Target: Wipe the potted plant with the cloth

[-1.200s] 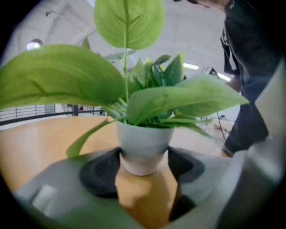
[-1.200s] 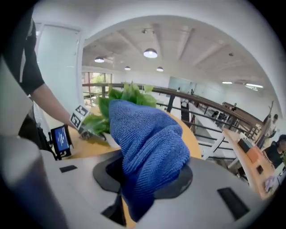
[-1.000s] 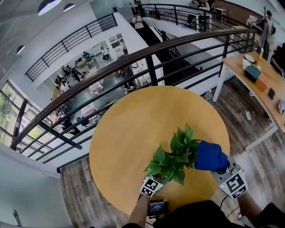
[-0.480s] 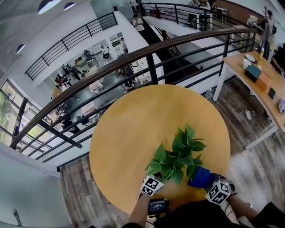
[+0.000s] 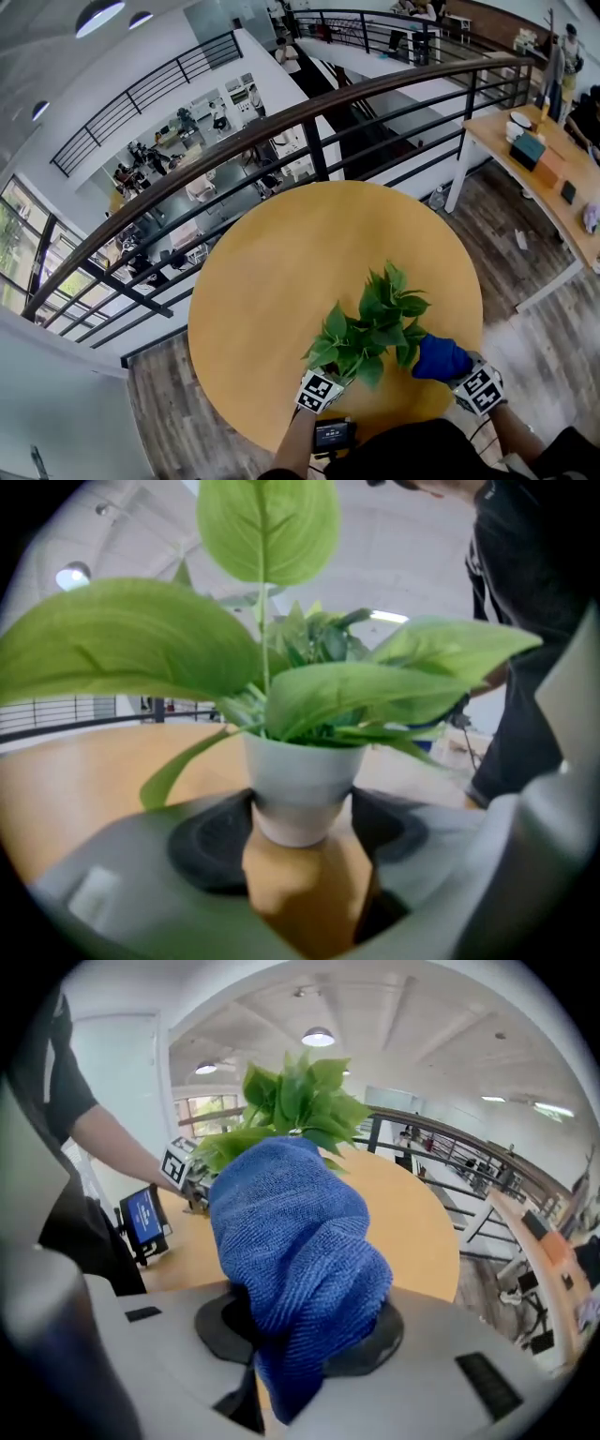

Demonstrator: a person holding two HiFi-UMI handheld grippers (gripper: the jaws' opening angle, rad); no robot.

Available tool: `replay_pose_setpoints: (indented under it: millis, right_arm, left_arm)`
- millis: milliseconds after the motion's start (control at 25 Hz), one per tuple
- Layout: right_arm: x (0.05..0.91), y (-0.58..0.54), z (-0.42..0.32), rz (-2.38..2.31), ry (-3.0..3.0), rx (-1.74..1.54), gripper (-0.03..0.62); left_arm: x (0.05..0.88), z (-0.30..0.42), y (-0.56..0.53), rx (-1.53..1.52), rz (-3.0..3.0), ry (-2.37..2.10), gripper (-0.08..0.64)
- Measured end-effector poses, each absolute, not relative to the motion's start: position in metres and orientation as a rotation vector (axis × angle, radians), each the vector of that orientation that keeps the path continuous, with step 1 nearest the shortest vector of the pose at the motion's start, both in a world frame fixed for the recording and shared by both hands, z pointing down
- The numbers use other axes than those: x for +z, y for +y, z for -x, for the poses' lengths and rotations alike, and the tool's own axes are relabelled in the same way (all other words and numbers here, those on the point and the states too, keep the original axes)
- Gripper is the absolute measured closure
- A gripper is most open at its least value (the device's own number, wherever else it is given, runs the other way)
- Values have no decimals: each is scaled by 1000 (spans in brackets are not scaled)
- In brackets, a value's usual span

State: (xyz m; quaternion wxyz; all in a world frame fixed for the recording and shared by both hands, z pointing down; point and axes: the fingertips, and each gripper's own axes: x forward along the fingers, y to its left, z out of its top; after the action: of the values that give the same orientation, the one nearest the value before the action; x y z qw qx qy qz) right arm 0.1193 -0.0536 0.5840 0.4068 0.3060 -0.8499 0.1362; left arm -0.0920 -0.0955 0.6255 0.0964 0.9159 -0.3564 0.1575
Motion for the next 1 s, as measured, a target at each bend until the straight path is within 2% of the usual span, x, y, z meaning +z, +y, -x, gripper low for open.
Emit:
replay_pose_setpoints:
  millis: [160, 240, 400, 680, 920, 960, 1000]
  right_arm:
    - [558, -78, -132, -970, -2261, 532, 457]
    - [542, -89, -139, -1076, -2316, 569, 457]
    - [520, -100, -117, -1018, -2459, 527, 457]
    - [510, -91, -74, -816, -2494, 377, 457]
    - [516, -78, -63, -785, -2489, 427, 457]
    - [516, -76, -62, -779, -2487, 430, 457]
    - [516, -75, -62, -772, -2486, 429, 457]
  left_arm:
    - [625, 97, -100, 462, -2713, -1096, 256]
    - [626, 103, -103, 476, -2687, -1143, 393]
    - [627, 109, -109, 509, -2681, -1161, 428]
    - [628, 104, -103, 555, -2669, -1152, 430]
    - [631, 105, -100, 676, -2677, -1091, 428]
    - [632, 103, -101, 700, -2676, -1062, 420]
    - [631, 101, -106, 695, -2674, -1049, 377]
